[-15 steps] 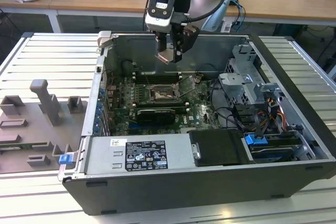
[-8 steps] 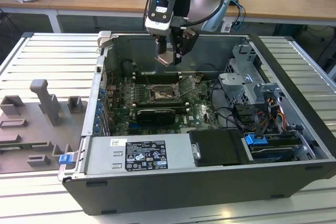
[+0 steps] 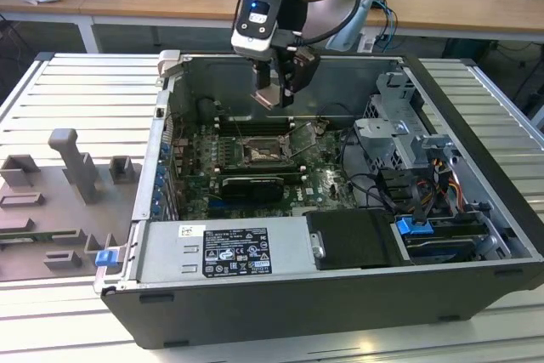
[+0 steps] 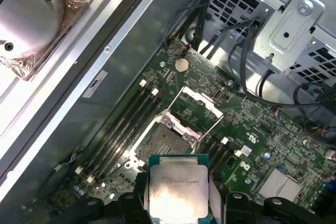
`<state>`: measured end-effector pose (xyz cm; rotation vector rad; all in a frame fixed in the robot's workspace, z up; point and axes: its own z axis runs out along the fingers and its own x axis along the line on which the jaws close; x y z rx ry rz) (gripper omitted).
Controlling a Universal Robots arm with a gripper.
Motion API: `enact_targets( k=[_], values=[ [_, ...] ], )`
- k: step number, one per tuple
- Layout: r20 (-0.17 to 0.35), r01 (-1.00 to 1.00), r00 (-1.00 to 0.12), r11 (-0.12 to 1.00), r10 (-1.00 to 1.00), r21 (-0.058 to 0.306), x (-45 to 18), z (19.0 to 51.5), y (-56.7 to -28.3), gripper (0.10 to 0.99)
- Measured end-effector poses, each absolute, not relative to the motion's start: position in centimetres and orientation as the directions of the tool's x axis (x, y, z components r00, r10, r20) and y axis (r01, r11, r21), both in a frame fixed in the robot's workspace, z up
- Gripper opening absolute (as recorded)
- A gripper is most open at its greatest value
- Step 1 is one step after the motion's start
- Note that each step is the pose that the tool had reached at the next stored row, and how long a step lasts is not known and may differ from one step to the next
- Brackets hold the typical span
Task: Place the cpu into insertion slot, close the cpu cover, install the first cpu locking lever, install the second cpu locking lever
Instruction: 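Place the cpu into insertion slot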
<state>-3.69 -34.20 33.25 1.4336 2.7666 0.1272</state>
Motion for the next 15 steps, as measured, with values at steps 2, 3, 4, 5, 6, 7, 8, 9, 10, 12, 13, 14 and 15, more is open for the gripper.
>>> enact_targets(
  k=[2, 3, 4, 5, 6, 7, 8, 9, 10, 12, 13, 14, 15],
  values=[
    [0.017, 0.83, -0.554, 0.551, 0.832, 0.083, -3.69, 33.19, -34.2, 0.541],
    [0.017, 0.837, -0.545, 0.542, 0.839, 0.083, -3.69, 33.16, -34.2, 0.541],
    [0.017, 0.853, -0.518, 0.515, 0.855, 0.083, -3.68, 33.11, -34.2, 0.541],
    [0.017, 0.867, -0.494, 0.491, 0.869, 0.083, -3.69, 33.06, -34.2, 0.541],
    [0.017, 0.875, -0.48, 0.477, 0.877, 0.083, -3.69, 33.03, -34.2, 0.541],
    [0.017, 0.882, -0.467, 0.464, 0.884, 0.083, -3.69, 33.0, -34.2, 0.541],
    [0.017, 0.897, -0.437, 0.434, 0.899, 0.083, -3.69, 32.93, -34.2, 0.541],
    [0.017, 0.904, -0.423, 0.42, 0.906, 0.083, -3.68, 32.9, -34.2, 0.541],
    [0.017, 0.91, -0.408, 0.405, 0.913, 0.083, -3.68, 32.87, -34.2, 0.541],
    [0.017, 0.923, -0.379, 0.376, 0.925, 0.083, -3.68, 32.8, -34.2, 0.541],
    [0.017, 0.928, -0.365, 0.362, 0.931, 0.083, -3.68, 32.77, -34.2, 0.541],
    [0.017, 0.933, -0.352, 0.349, 0.936, 0.083, -3.68, 32.72, -34.2, 0.541],
    [0.017, 0.94, -0.333, 0.33, 0.943, 0.083, -3.68, 32.65, -34.2, 0.541]
  ],
)
